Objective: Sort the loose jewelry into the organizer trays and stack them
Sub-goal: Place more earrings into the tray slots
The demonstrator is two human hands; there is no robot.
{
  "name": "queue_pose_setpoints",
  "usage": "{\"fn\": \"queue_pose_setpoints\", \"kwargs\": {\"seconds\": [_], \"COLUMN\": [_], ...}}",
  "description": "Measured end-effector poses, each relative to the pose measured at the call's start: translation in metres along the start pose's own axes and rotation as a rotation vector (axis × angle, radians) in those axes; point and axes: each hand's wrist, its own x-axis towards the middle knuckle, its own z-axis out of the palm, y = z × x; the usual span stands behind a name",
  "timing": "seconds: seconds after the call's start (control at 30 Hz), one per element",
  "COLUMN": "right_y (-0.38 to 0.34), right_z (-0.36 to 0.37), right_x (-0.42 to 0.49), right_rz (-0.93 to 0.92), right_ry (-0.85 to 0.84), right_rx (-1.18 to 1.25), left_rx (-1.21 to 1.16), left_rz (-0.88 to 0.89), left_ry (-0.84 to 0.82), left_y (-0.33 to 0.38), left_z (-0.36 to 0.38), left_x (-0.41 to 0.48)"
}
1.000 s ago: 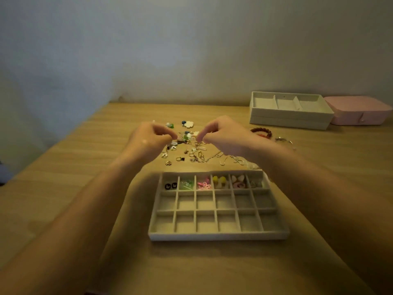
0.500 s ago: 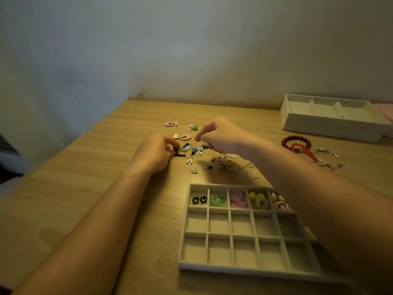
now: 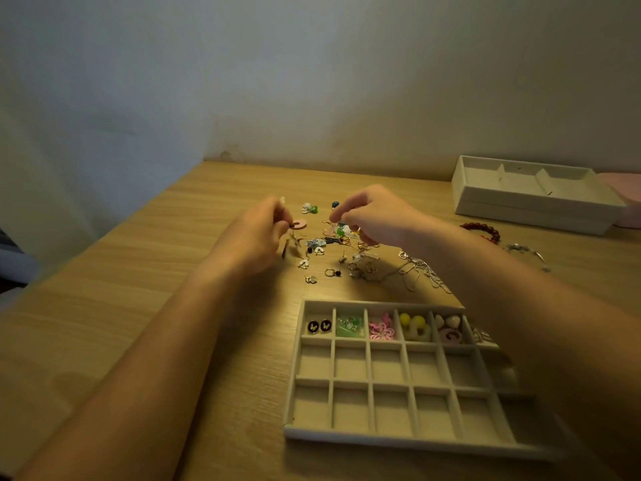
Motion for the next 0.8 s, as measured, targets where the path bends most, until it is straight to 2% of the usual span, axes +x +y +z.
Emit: {"fn": "queue_pose_setpoints", "kwargs": {"seconds": [0.13,0.33,0.43,0.57,0.7,0.8], "right_y": [-0.002,-0.012,-0.015,-0.011,-0.007,-0.007], "right_z": [0.002,0.004,0.003,-0.006,-0.020,-0.030], "right_x": [-0.004,-0.017,-0.024,-0.039,-0.062,-0.078], "right_rz": [0.004,-0.067,-0.097,-0.100,-0.121,-0.097], "right_ry": [-0.014,-0.192,-0.190,-0.204,-0.276,-0.246], "right_rx": [0.017,0.076,0.111,0.315,0.426,0.479], "left_rx": [-0.110,-0.297,-0.405,-0.510,-0.573,-0.611], "left_rz": [0.096,0.186,0.211,0.202,0.159,0.119], "left_ry": [0.072,0.021,-0.019,-0.039,-0.053,-0.059], "left_y": [0.020,0.047,0.062,0.075,0.083,0.085], "left_z": [-0.011,-0.029,-0.039,-0.049,-0.059,-0.063], "left_x": [-0.001,-0.009,-0.017,-0.030,-0.046,-0.057]}}
